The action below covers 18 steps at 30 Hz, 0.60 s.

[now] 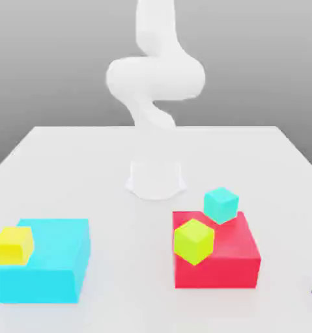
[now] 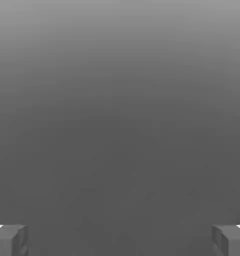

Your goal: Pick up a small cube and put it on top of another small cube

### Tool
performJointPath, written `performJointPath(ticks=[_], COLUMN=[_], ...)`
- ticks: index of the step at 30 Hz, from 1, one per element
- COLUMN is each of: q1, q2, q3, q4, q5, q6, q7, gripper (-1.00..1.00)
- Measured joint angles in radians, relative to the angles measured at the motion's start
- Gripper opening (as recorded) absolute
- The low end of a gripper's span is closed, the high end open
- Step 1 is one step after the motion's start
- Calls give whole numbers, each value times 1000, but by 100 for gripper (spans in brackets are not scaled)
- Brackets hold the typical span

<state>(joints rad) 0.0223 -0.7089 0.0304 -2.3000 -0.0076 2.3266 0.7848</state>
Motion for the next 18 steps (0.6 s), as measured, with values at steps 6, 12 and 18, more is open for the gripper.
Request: performJointPath(ticks=[6,12,18], q1=[54,108,179], q2=[222,439,658], q3=[79,160,234], q4=[0,0,1], q5=[-25,-64,-122], q6=[66,129,192], q7=[-33,-53,-61], gripper=[0,0,0])
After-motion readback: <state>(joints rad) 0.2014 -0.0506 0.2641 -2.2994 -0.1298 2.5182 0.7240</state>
